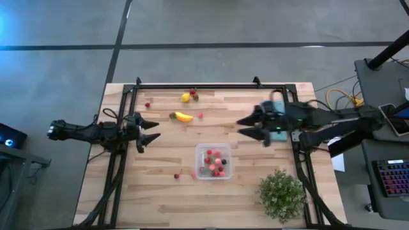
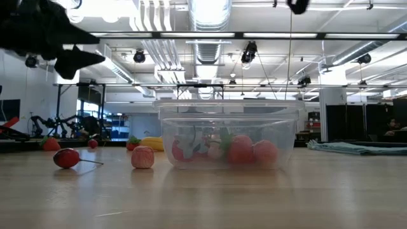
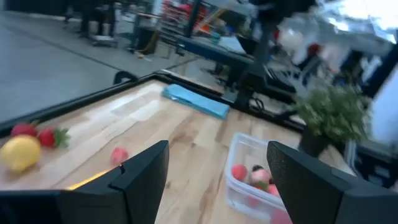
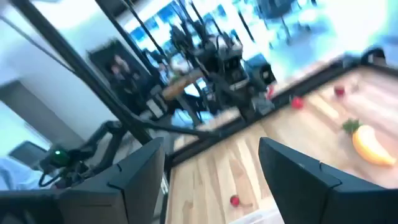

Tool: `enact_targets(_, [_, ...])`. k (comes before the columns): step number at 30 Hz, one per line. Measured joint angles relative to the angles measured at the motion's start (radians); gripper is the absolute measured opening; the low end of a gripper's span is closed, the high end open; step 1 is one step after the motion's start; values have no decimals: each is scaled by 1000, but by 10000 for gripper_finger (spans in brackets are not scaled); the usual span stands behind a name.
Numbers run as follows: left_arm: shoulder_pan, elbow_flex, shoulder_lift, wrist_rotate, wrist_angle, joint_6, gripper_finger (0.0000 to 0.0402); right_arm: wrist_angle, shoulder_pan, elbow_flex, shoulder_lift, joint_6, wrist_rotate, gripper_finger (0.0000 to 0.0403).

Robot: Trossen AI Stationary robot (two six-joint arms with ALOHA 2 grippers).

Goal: Pick and placing Produce into tupperware
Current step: Put the red strawberry into the transparent bin

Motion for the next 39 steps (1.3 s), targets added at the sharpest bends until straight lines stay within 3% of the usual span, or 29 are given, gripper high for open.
enact_targets(7, [1,207,247,16,-132,30,258,78,-62,-317,-337,-74,48,247])
enact_targets(15, [2,522,531,23,-323,62,258,51,-119,-498,-688,-186,45,253])
enact_targets(21, [25,767,699,23,-672,48,258,-68,-133,-603,-945,-202,45,249])
enact_targets(26, [48,852,788,19,-975,-69,258,-69,-140,-633,-905,-198,48,247])
enact_targets(32, [56,805,801,75,-1183,-214,258,-77,-140,-678,-901,-179,53,251])
enact_targets(36, [86,755,797,9,-1340,-456,258,-103,-140,-693,-899,-178,92,249])
enact_targets(39, [108,749,816,52,-1434,-567,258,-145,-140,-695,-900,-180,148,247])
